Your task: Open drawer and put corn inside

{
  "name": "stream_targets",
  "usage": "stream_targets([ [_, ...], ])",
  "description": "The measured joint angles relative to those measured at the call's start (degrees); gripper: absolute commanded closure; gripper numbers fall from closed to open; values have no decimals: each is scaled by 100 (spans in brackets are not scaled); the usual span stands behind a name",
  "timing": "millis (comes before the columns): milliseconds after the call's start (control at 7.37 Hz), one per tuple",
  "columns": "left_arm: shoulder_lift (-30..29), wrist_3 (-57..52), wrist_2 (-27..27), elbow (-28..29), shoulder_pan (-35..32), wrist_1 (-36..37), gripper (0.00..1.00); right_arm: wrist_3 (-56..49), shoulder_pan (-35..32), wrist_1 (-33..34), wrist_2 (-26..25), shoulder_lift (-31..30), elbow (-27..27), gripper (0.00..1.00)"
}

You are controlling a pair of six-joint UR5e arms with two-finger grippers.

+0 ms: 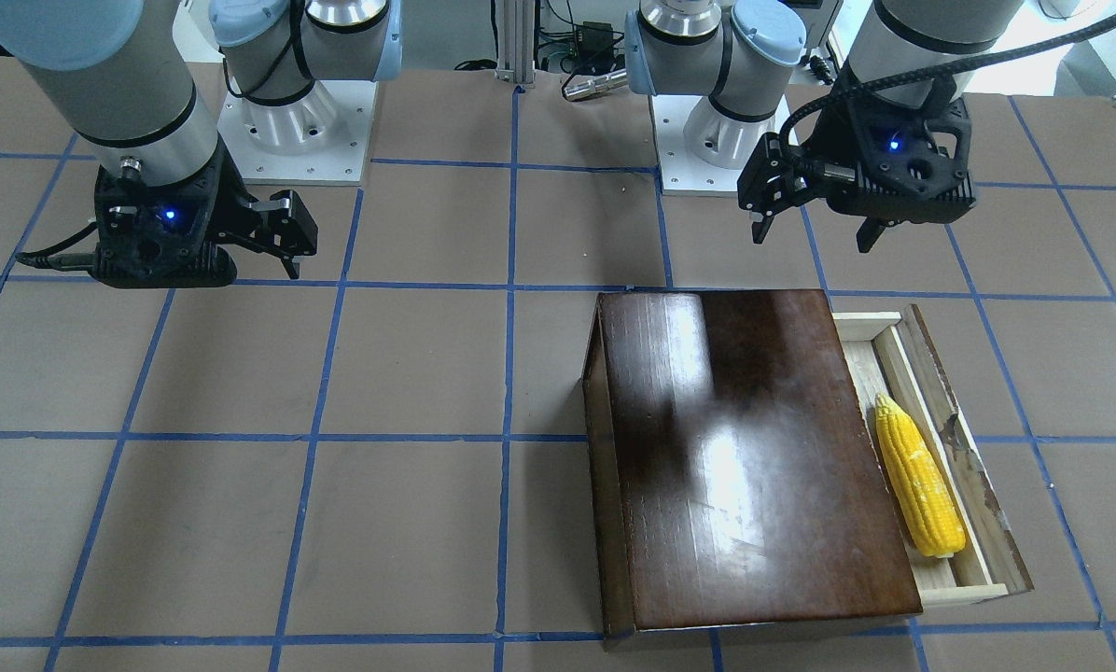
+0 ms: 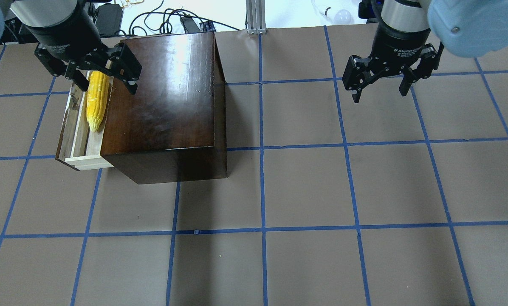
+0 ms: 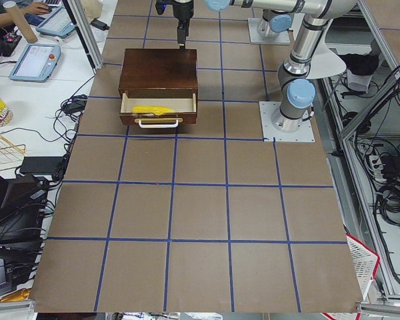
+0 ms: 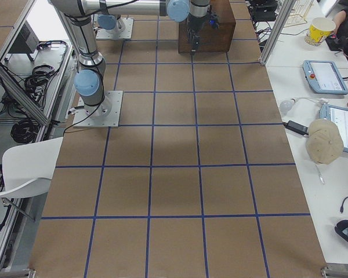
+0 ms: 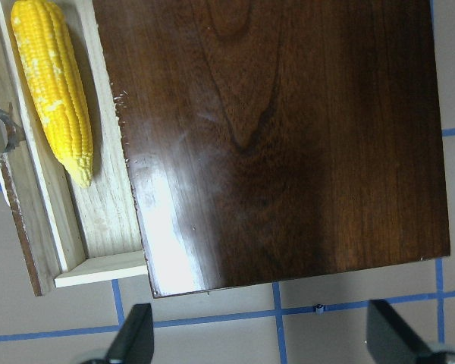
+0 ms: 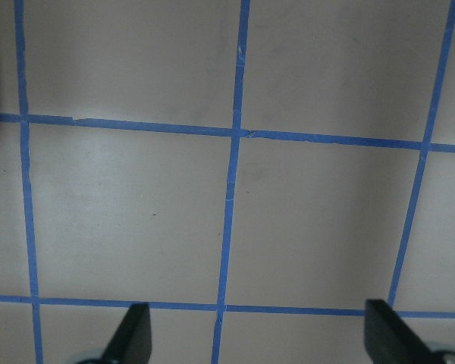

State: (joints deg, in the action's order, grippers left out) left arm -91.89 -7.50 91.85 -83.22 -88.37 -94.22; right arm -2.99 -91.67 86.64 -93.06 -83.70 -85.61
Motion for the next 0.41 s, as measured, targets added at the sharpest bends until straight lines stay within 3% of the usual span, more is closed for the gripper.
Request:
stream_targets([
  [407, 3, 19, -21, 19, 18, 89, 0, 0, 0, 1, 3, -1, 0, 0],
])
